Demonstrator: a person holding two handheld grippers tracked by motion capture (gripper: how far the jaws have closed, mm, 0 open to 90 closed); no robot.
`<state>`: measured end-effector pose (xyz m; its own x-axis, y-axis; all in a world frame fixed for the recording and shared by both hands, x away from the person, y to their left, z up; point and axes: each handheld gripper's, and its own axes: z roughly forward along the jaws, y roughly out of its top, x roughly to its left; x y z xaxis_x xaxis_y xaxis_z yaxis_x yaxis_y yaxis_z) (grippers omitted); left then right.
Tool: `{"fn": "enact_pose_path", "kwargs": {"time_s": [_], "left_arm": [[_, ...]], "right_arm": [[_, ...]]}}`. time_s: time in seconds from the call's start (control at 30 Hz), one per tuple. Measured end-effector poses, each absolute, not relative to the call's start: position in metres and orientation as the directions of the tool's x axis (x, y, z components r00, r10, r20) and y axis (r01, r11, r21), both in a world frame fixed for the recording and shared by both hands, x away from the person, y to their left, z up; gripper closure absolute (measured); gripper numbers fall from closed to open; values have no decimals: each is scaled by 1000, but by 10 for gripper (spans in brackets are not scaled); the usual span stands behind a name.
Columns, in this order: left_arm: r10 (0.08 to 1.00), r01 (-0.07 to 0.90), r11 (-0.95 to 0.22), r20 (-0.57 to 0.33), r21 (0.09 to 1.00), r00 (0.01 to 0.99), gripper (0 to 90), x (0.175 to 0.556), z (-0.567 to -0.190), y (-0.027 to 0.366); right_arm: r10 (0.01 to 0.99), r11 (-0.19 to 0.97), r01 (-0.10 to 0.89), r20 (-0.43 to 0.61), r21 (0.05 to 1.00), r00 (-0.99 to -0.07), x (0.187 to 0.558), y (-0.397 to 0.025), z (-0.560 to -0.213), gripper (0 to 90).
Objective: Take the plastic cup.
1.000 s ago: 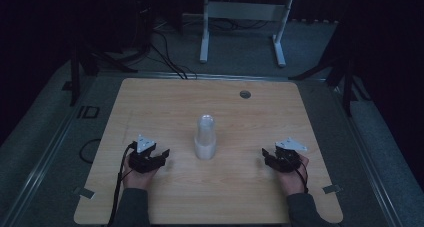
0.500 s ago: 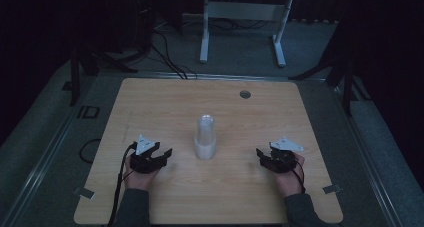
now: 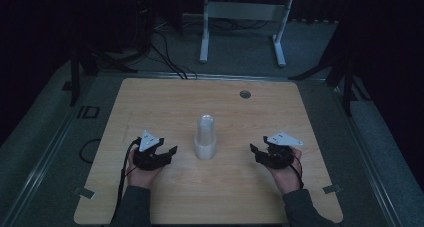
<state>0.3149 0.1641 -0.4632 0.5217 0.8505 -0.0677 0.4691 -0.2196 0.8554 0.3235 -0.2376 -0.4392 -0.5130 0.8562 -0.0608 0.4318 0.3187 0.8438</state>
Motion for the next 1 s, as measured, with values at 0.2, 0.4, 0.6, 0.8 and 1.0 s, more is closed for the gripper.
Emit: {"fn": "enact_pose_path", "kwargs": {"time_s": [0.2,0.4,0.6,0.8,1.0], "left_arm": [[834,463,-221,-80,858,546,372,317,-459,156],[819,450,-236,-73,861,569,338,318,-457,145],[802,440,-257,-64,860,594,305,318,-456,136],[766,426,-271,-74,863,638,263,318,-458,129],[747,412,-295,-61,862,662,259,319,-458,119]], "right_arm": [[839,334,407,-71,850,-539,326,-228,-426,401],[828,340,388,-78,857,-555,327,-221,-418,408],[817,340,377,-72,861,-572,328,-215,-412,411],[801,346,371,-66,862,-595,328,-210,-408,412],[786,358,357,-72,863,-614,329,-201,-404,412]]}}
